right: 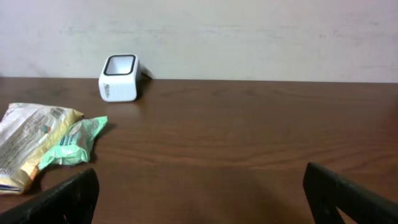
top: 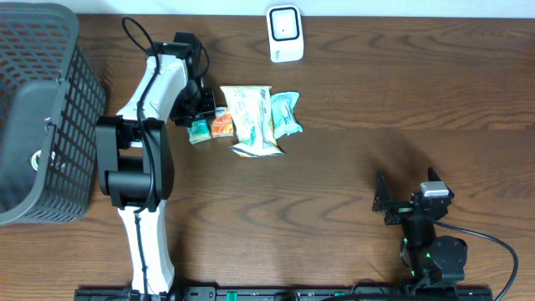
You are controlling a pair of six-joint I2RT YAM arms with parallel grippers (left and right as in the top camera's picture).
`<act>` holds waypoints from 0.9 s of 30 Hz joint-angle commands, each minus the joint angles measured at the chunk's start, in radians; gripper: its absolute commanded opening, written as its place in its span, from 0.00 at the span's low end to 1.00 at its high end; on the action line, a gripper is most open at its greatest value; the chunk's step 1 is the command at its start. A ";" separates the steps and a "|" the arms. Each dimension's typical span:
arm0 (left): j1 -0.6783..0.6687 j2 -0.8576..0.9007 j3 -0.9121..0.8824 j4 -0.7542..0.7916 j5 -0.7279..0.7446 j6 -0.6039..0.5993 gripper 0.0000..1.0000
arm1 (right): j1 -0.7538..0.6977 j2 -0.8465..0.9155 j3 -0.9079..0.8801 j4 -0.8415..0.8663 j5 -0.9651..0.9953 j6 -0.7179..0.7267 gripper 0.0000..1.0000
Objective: Scan the item barcode
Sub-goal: 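Release the green Kleenex pack left of the orange pack, then move the left gripper back over the grey basket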
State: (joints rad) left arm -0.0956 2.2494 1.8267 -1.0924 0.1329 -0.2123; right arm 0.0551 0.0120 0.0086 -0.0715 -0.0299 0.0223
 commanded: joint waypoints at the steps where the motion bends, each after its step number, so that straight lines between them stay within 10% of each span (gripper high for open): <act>1: -0.001 -0.087 0.070 -0.003 0.010 0.002 0.50 | 0.004 -0.006 -0.003 -0.003 0.001 0.014 0.99; 8: 0.011 -0.291 0.100 0.069 0.009 0.002 0.69 | 0.004 -0.006 -0.003 -0.003 0.001 0.014 0.99; 27: 0.304 -0.623 0.100 0.312 -0.339 -0.037 0.71 | 0.004 -0.006 -0.003 -0.003 0.001 0.014 0.99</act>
State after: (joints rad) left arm 0.1459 1.6413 1.9160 -0.7807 -0.0574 -0.2367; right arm 0.0551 0.0120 0.0086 -0.0715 -0.0299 0.0223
